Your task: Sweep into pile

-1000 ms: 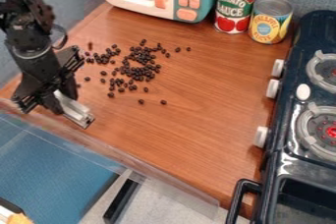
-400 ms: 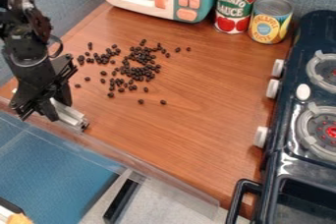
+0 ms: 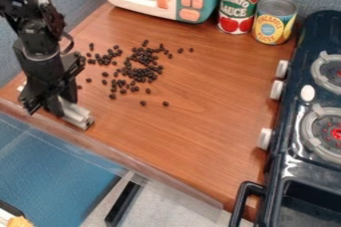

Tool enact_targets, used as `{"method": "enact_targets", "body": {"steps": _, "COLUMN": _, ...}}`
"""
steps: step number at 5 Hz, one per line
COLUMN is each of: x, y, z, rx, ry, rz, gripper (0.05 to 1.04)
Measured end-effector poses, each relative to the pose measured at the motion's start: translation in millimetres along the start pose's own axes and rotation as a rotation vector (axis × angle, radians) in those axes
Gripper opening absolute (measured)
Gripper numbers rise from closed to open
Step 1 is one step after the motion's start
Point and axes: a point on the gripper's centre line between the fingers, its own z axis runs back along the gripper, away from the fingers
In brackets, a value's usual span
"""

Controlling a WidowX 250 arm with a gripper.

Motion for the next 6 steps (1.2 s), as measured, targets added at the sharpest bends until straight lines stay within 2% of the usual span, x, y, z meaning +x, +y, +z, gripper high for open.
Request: {"method": "enact_targets", "body": {"steps": 6, "x": -1, "y": -76, "z": -10, "rx": -0.018, "ry": -0.007, "rz": 0.033, "gripper": 0.339}}
